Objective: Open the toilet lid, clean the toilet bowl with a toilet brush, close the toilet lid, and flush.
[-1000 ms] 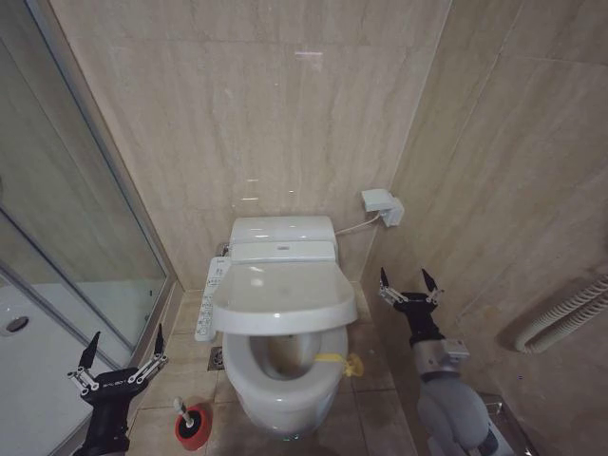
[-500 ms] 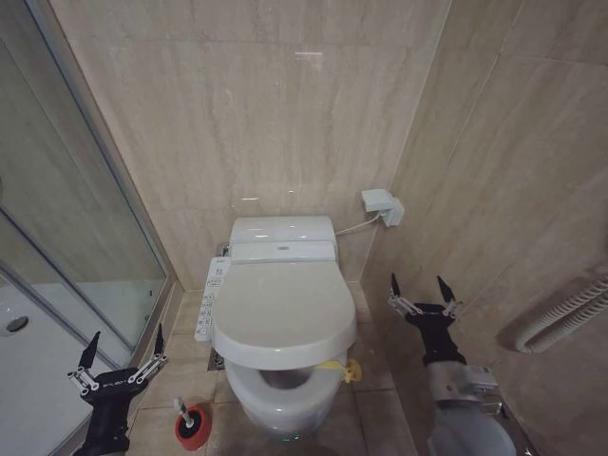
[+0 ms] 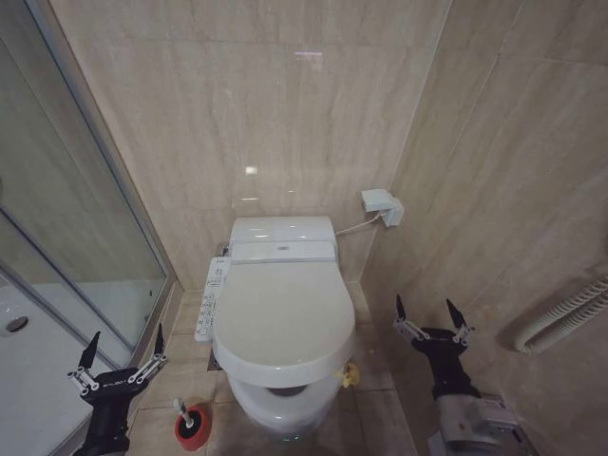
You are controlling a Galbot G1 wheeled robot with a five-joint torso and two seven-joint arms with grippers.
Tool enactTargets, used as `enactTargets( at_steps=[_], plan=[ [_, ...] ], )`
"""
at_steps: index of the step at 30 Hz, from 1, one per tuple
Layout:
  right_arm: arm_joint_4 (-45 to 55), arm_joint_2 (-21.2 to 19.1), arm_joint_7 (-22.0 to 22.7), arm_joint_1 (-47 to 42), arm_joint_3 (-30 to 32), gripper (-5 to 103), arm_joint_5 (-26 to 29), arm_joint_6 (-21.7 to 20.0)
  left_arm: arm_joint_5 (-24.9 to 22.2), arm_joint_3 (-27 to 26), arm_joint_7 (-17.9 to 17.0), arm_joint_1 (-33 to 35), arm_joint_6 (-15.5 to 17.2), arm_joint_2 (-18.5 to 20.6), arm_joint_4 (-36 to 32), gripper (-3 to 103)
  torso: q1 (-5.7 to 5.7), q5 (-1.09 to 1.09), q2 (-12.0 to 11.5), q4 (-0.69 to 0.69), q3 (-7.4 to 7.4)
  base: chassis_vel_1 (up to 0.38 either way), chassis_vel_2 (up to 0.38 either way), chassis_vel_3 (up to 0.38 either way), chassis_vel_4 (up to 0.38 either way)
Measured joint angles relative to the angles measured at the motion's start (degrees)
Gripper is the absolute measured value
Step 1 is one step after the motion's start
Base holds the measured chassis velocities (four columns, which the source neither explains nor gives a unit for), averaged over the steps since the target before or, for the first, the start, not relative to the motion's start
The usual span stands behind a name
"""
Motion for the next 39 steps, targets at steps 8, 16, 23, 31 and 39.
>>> enactTargets(
  at_steps=[8, 16, 23, 31, 39],
  plan=[
    [1.7, 1.5, -2.3, -1.7, 0.2, 100, -1.2, -2.2, 0.0, 0.0, 0.0, 0.0, 0.0, 0.0, 0.0, 100, 0.00, 0.00, 0.0, 0.00, 0.00, 0.000, 0.000, 0.000, 0.000],
    [2.1, 2.6, -3.6, -2.0, 0.1, 100, -1.4, -3.2, 0.0, 0.0, 0.0, 0.0, 0.0, 0.0, 0.0, 100, 0.00, 0.00, 0.0, 0.00, 0.00, 0.000, 0.000, 0.000, 0.000],
    [-0.9, 3.2, -4.7, 1.9, -0.1, 100, -1.9, -3.4, 0.0, 0.0, 0.0, 0.0, 0.0, 0.0, 0.0, 100, 0.00, 0.01, 0.0, 0.00, 0.00, 0.000, 0.000, 0.000, 0.000],
    [-6.3, 1.7, -4.6, 7.8, -0.1, 100, -0.6, -2.7, 0.0, 0.0, 0.0, 0.0, 0.0, 0.0, 0.0, 100, 0.00, 0.01, 0.0, 0.00, 0.01, 0.000, 0.000, 0.000, 0.000],
    [-9.1, 2.1, -4.5, 11.0, -0.7, 100, 0.6, -2.6, 0.0, 0.0, 0.0, 0.0, 0.0, 0.0, 0.0, 100, 0.01, 0.01, 0.0, 0.00, 0.01, 0.000, 0.000, 0.000, 0.000]
  ],
)
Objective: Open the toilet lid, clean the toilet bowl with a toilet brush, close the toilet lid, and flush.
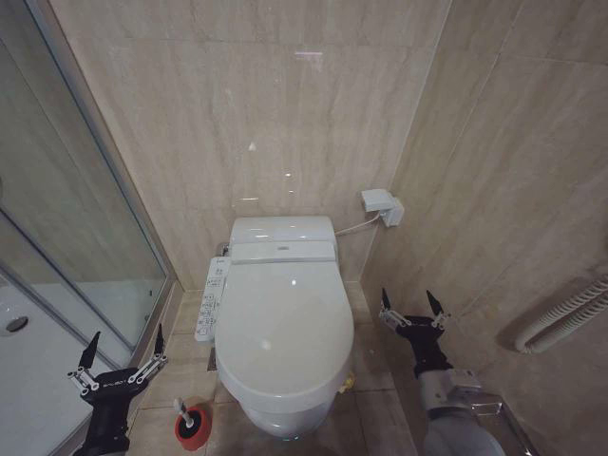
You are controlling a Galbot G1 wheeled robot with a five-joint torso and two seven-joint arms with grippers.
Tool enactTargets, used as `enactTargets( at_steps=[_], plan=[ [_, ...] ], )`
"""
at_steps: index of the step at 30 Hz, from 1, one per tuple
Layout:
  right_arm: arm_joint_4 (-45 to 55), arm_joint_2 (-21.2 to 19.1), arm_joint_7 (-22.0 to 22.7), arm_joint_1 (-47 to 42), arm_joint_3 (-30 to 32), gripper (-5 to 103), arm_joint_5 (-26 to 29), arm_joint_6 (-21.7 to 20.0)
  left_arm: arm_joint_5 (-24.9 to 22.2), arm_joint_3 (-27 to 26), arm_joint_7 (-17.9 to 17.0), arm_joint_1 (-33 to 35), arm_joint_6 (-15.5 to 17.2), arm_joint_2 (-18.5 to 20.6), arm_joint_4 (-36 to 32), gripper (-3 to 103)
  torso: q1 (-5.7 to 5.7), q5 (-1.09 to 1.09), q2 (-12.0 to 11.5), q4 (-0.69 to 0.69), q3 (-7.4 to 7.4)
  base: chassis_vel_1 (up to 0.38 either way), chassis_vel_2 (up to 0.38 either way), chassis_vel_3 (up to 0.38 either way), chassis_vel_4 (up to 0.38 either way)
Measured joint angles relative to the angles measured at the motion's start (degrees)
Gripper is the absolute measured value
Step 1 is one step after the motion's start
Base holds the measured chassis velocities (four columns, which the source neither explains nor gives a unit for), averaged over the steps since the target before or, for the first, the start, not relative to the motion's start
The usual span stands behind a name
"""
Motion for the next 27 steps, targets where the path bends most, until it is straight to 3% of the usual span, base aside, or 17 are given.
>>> enactTargets(
  at_steps=[27],
  plan=[
    [0.0, 0.9, -0.2, -0.1, -0.6, 100, 1.0, -0.1, 0.0, 0.0, 0.0, 0.0, 0.0, 0.0, 0.0, 100, 0.00, 0.00, 0.0, 0.00, 0.00, 0.000, 0.000, 0.000, 0.000]
  ],
)
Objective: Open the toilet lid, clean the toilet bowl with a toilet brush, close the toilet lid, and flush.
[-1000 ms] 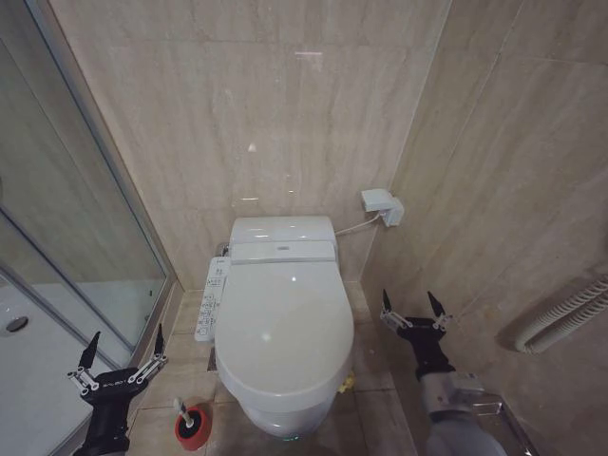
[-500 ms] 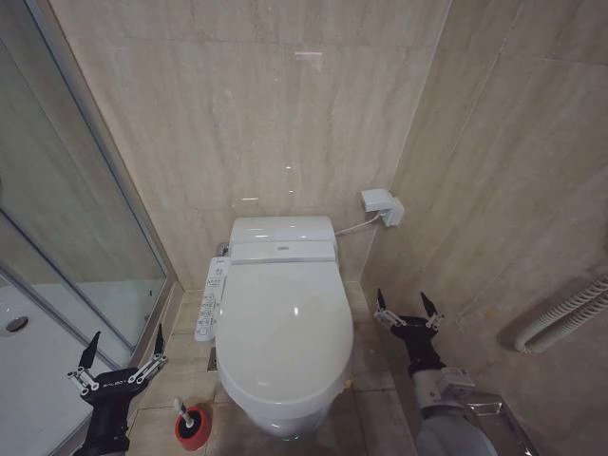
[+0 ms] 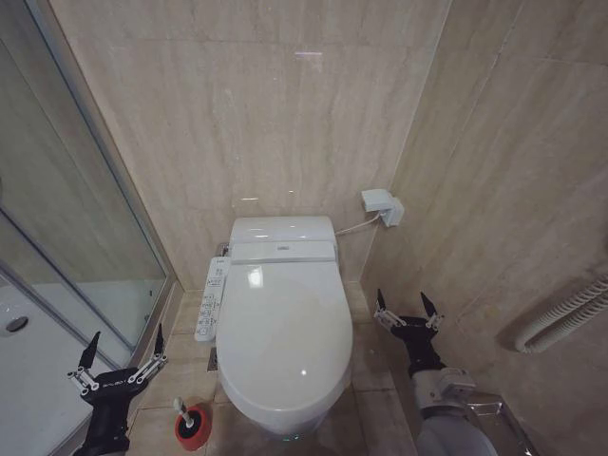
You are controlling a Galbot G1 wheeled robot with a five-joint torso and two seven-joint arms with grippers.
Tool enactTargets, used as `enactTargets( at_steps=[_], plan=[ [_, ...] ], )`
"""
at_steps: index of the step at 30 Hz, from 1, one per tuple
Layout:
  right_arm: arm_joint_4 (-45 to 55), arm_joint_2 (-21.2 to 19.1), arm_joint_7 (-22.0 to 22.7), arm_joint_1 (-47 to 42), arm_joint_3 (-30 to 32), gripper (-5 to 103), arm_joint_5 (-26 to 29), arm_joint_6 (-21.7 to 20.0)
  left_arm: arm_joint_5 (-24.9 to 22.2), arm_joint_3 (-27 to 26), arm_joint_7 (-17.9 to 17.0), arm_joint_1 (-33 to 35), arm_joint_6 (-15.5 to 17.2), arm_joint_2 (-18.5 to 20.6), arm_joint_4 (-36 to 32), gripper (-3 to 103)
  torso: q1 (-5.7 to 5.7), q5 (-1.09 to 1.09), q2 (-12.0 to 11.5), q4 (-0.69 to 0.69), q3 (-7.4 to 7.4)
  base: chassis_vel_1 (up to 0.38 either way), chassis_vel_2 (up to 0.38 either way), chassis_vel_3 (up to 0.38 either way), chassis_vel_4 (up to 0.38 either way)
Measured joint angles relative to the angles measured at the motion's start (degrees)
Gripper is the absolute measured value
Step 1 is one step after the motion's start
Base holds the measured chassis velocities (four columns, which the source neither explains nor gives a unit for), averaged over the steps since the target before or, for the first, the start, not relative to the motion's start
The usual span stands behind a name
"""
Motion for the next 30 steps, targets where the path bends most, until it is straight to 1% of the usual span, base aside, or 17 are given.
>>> enactTargets(
  at_steps=[30],
  plan=[
    [0.1, 0.0, 0.0, 0.0, 0.0, 100, 0.0, 0.0, 0.0, 0.0, 0.0, -0.1, 0.1, 0.0, 0.0, 100, 0.00, 0.00, 0.0, 0.00, 0.00, 0.000, 0.000, 0.000, 0.000]
  ],
)
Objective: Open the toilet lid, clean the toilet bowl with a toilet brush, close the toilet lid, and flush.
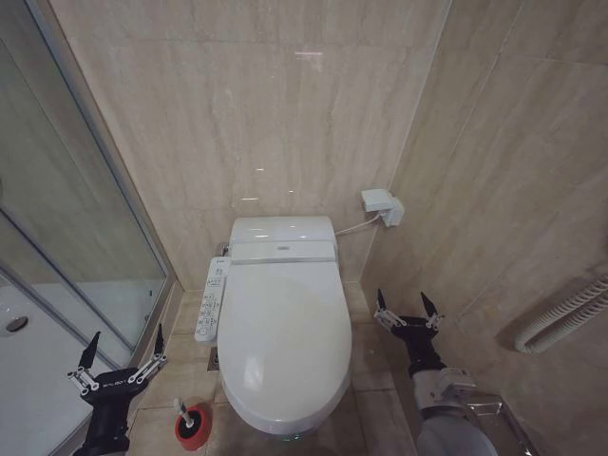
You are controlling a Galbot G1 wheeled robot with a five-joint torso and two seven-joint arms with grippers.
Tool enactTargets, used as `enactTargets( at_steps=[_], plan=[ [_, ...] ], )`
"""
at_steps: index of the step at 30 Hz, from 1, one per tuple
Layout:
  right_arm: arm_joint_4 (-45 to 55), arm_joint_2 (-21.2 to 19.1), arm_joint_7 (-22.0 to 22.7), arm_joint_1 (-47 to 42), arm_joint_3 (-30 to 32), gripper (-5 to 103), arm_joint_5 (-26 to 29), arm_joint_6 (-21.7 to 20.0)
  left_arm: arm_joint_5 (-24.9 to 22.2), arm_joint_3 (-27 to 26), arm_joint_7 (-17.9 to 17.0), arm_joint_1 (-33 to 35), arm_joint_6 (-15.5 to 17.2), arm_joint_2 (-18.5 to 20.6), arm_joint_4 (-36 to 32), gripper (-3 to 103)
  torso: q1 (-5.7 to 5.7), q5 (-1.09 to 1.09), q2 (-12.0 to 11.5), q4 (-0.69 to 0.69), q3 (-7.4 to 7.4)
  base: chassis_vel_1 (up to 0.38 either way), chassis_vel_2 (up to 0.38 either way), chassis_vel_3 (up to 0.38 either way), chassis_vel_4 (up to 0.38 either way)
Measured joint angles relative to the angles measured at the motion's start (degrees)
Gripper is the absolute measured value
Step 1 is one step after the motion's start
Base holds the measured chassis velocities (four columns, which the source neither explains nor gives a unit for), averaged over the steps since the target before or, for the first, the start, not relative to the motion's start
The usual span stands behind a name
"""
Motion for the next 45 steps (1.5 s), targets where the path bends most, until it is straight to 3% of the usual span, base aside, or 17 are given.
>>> enactTargets(
  at_steps=[3, 6, 7, 10, 11, 13, 15, 16, 19, 22, 24, 31, 35, 38, 39, 42, 45],
  plan=[
    [0.0, 0.0, 0.0, 0.0, 0.0, 100, 0.0, 0.0, -0.3, 0.3, 0.3, -0.8, 1.1, 0.0, 0.1, 100, 0.00, 0.01, 0.0, 0.01, 0.00, 0.000, 0.000, 0.000, 0.000],
    [0.0, 0.0, 0.0, 0.0, 0.0, 100, 0.0, 0.0, -2.0, 1.5, 1.7, -4.6, 6.3, -0.1, 1.1, 100, 0.00, -0.01, 0.0, -0.01, 0.00, 0.000, 0.000, 0.000, 0.000],
    [0.0, 0.0, 0.0, 0.0, 0.0, 100, 0.0, 0.0, -2.0, 1.5, 1.7, -4.6, 6.3, -0.1, 1.1, 100, 0.00, -0.01, 0.0, -0.01, 0.00, 0.000, 0.000, 0.000, 0.000],
    [0.0, 0.0, 0.0, 0.0, 0.0, 100, 0.0, 0.0, -4.0, 3.0, 3.5, -8.9, 12.1, -0.1, 2.1, 100, 0.00, -0.01, 0.0, -0.01, 0.00, 0.000, 0.000, 0.000, 0.000],
    [0.0, 0.0, 0.0, 0.0, 0.0, 100, 0.0, 0.0, -4.0, 3.0, 3.5, -8.9, 12.1, -0.1, 2.1, 100, 0.00, -0.01, 0.0, -0.01, 0.00, 0.000, 0.000, 0.000, 0.000],
    [0.0, 0.0, 0.0, 0.0, 0.0, 100, 0.0, 0.0, -5.6, 4.1, 4.9, -12.4, 16.9, -0.2, 3.1, 100, 0.00, 0.00, 0.0, -0.01, 0.00, 0.000, 0.000, 0.000, 0.000],
    [0.0, 0.0, 0.0, 0.0, 0.0, 100, 0.0, 0.0, -5.9, 4.3, 5.2, -13.1, 17.8, -0.2, 3.2, 100, 0.00, -0.01, 0.0, -0.01, 0.00, 0.000, 0.000, 0.000, 0.000],
    [0.0, 0.0, 0.0, 0.0, 0.0, 100, 0.0, 0.0, -6.6, 4.9, 5.9, -15.2, 20.1, -0.2, 3.7, 100, 0.00, -0.02, 0.0, -0.03, 0.00, 0.000, 0.000, 0.000, 0.000],
    [0.0, 0.0, 0.0, 0.0, 0.0, 100, 0.0, 0.0, -6.3, 5.8, 6.0, -16.9, 21.8, -0.3, 3.9, 100, 0.00, 0.03, 0.0, 0.04, 0.00, 0.000, 0.000, 0.000, 0.000],
    [0.0, 0.0, 0.0, 0.0, 0.0, 100, 0.0, 0.0, -3.2, 9.1, 6.1, -21.9, 26.5, -0.3, 2.6, 100, 0.01, -0.04, 0.0, -0.03, 0.00, 0.000, 0.000, 0.000, 0.000],
    [0.0, 0.0, 0.0, 0.0, 0.0, 100, 0.0, 0.0, -2.3, 9.5, 5.9, -22.1, 26.5, -0.2, 1.2, 100, 0.00, 0.06, 0.0, -0.04, 0.00, 0.000, 0.000, 0.000, 0.000],
    [0.0, 0.0, 0.0, 0.0, 0.0, 100, 0.0, 0.0, -0.4, 9.2, 5.2, -20.8, 24.2, 0.0, -0.8, 100, 0.00, 0.00, 0.0, 0.02, 0.00, 0.000, 0.000, 0.000, 0.000],
    [0.0, 0.0, 0.0, 0.0, 0.0, 100, 0.0, 0.0, 1.4, 9.2, 4.6, -20.0, 21.4, -0.1, 0.5, 100, 0.00, 0.00, 0.0, 0.00, 0.00, 0.000, 0.000, 0.000, 0.000],
    [0.0, 0.0, 0.0, 0.0, 0.0, 100, 0.0, 0.0, 3.8, 9.2, 3.3, -19.5, 16.0, -0.1, 4.5, 100, 0.00, 0.00, 0.0, -0.01, 0.00, 0.000, 0.000, 0.000, 0.000],
    [0.0, 0.0, 0.0, 0.0, 0.0, 100, 0.0, 0.0, 3.8, 9.2, 3.3, -19.5, 16.0, -0.1, 4.5, 100, 0.00, 0.00, 0.0, -0.01, 0.00, 0.000, 0.000, 0.000, 0.000],
    [0.0, 0.0, 0.0, 0.0, 0.0, 100, 0.0, 0.0, 4.1, 9.3, 1.6, -18.7, 11.8, -0.1, 8.2, 100, 0.00, -0.01, 0.0, 0.00, 0.00, 0.000, 0.000, 0.000, 0.000],
    [0.0, 0.0, 0.0, 0.0, 0.0, 100, 0.0, 0.0, 3.6, 9.4, 0.1, -18.4, 10.4, -0.1, 9.6, 100, 0.00, -0.01, 0.0, 0.00, 0.00, 0.000, 0.000, 0.000, 0.000]
  ],
)
